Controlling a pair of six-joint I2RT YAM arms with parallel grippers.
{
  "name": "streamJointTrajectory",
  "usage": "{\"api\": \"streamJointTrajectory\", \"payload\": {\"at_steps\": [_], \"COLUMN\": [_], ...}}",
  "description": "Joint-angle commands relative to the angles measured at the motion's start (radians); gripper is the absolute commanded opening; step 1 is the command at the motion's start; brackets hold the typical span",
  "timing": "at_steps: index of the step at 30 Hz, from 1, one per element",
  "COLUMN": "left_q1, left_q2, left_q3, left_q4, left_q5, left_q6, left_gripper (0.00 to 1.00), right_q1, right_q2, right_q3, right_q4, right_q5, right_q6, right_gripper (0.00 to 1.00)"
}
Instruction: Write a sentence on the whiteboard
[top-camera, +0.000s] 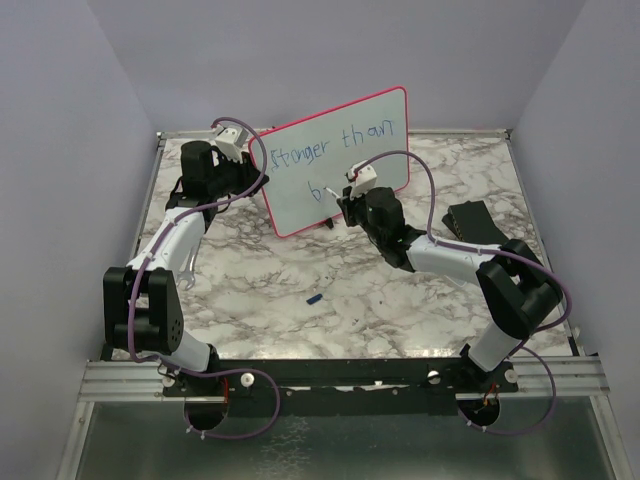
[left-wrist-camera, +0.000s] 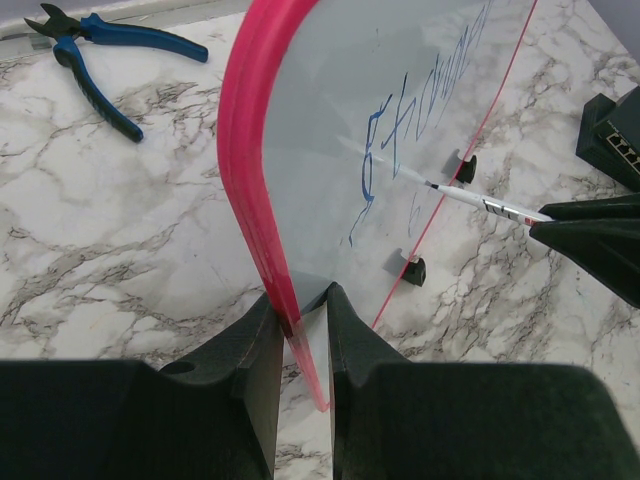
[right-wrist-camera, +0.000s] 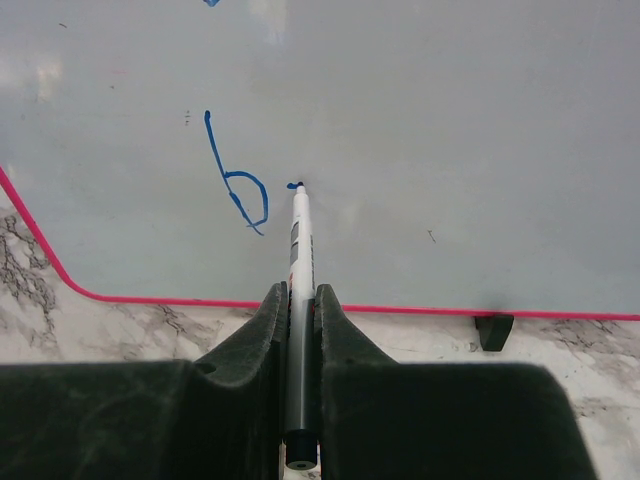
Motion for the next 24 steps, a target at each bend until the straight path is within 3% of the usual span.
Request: {"api": "streamJointTrajectory", "payload": {"at_steps": [1,11,24], "left_q1": [-0.010,-0.010,-0.012], "left_q2": [-0.019,-0.021,-0.028], "left_q3": [-0.017,-0.018,-0.018], "left_q4": [-0.024,-0.024,-0.024], "left_q5": [-0.020,-0.021,-0.019], "left_q6": [0.042,0.042,0.041], "left_gripper": [0.05,0.05,0.05], "right_q1": [-0.003,-0.002,-0.002], "right_q2": [0.017,-0.005,-0.014], "right_q3": [0.005,0.001,0.018], "right_q4": [0.029,0.041,0.047], "right_q5": [-0.044,0.090,0.081], "right_q6": [-0.012,0.018,0.005], "right_gripper": [0.01,0.01,0.01]}}
